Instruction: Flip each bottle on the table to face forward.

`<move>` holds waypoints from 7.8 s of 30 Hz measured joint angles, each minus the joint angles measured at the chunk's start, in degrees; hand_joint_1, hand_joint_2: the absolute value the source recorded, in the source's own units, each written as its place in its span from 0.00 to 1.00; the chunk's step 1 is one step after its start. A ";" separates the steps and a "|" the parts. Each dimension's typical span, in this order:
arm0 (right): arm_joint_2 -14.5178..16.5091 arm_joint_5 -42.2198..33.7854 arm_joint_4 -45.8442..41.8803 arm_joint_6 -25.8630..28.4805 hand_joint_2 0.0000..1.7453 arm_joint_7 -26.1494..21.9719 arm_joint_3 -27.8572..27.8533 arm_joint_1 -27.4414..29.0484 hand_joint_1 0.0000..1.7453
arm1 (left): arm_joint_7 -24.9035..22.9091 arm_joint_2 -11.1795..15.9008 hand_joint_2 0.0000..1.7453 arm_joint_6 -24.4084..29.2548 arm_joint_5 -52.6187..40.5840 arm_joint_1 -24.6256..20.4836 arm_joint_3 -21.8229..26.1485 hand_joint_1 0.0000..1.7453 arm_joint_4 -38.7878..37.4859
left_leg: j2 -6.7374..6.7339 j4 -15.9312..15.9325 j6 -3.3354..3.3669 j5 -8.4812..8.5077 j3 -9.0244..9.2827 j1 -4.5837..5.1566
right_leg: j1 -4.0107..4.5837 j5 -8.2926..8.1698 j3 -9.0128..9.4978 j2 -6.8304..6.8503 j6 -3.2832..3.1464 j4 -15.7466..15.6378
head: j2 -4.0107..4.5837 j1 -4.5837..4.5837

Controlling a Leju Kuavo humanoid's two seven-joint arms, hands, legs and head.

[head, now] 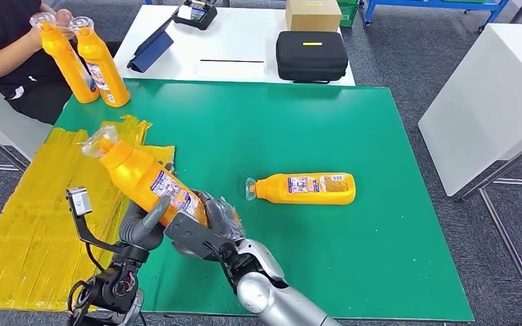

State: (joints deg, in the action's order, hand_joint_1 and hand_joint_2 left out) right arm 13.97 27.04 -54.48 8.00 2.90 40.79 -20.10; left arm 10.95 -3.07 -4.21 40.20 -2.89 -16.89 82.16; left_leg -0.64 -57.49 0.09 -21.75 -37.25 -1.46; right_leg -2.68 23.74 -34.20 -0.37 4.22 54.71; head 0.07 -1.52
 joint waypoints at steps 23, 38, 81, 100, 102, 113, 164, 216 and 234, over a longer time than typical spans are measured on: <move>2.20 -4.41 13.34 0.04 1.00 -0.43 11.34 -8.52 1.00 | 1.57 0.30 1.00 4.94 -1.32 1.90 3.75 1.00 -0.01 | -0.13 -0.01 0.00 0.00 -0.01 -0.02 | 0.01 -0.01 -0.18 -0.05 -0.01 -0.01 | 0.00 -0.01; 2.46 -3.96 13.46 4.61 0.25 0.95 11.93 -6.99 0.00 | 4.42 0.39 1.00 8.59 -9.56 2.92 4.23 1.00 2.13 | -0.12 -0.01 -0.01 0.00 -0.04 -0.02 | 0.01 0.00 -0.31 -0.04 -0.01 -0.01 | 0.00 0.00; -21.77 26.73 -28.75 -8.82 1.00 7.79 -14.21 12.23 0.00 | -3.30 11.26 0.00 27.34 -92.06 -10.57 5.24 0.00 -34.99 | 0.09 0.00 0.00 0.05 -0.08 0.03 | -0.01 -0.04 -0.02 0.04 -0.01 -0.01 | 0.00 0.00; -28.03 31.56 -3.10 -7.37 1.00 6.09 -20.69 3.17 0.00 | 8.01 11.64 0.00 15.17 -53.71 -5.35 9.21 0.00 -17.88 | 0.16 -0.01 0.09 0.15 -0.19 0.05 | -0.02 -0.12 0.00 0.19 0.10 0.00 | 0.00 -0.01; -28.17 31.37 0.15 -6.91 1.00 5.04 -20.82 1.16 0.00 | 8.29 11.85 0.00 15.14 -52.44 -5.01 9.18 0.00 -16.46 | 0.16 -0.01 0.09 0.16 -0.20 0.05 | -0.02 -0.12 -0.02 0.19 0.10 0.00 | 0.00 -0.01; -26.34 30.67 17.28 -4.91 1.00 1.99 -19.50 -8.94 0.00 | 11.02 13.03 0.00 14.57 -47.18 -5.64 8.41 0.00 -15.31 | 0.16 -0.02 0.14 0.20 -0.22 0.05 | -0.02 -0.12 -0.03 0.21 0.11 0.01 | 0.00 -0.01; -15.25 7.13 27.92 -8.83 1.00 -6.29 -19.02 -16.66 1.00 | 7.74 11.49 1.00 -8.32 -15.34 -16.37 2.23 0.00 -27.43 | -0.10 -0.01 0.02 0.10 0.65 0.00 | 0.03 -0.21 0.65 -0.01 -0.02 0.00 | 0.00 0.01; 5.04 -10.25 16.76 8.17 1.00 1.27 12.91 -15.99 1.00 | 3.10 -0.38 1.00 2.75 -11.23 -8.99 1.73 1.00 -5.76 | 0.04 -0.01 0.02 0.19 -0.23 -0.08 | 0.06 -0.19 -0.29 0.11 -0.07 0.03 | 0.00 0.01; 5.52 -5.54 17.86 8.46 1.00 1.12 12.59 -15.13 1.00 | 3.71 -0.84 1.00 3.26 -12.39 -7.00 3.39 1.00 -3.82 | -0.05 -0.01 0.02 0.18 -0.25 -0.08 | 0.06 -0.19 -0.35 0.03 -0.07 0.02 | 0.00 0.01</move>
State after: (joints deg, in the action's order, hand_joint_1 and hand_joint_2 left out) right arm 19.50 21.51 -36.63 16.46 4.02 53.37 -35.22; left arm 14.66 -3.91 -0.95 27.80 -9.89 -13.50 78.34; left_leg -0.68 -57.50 0.10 -21.57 -37.50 -1.54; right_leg -2.62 23.55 -34.56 -0.34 4.15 54.73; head 0.07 -1.51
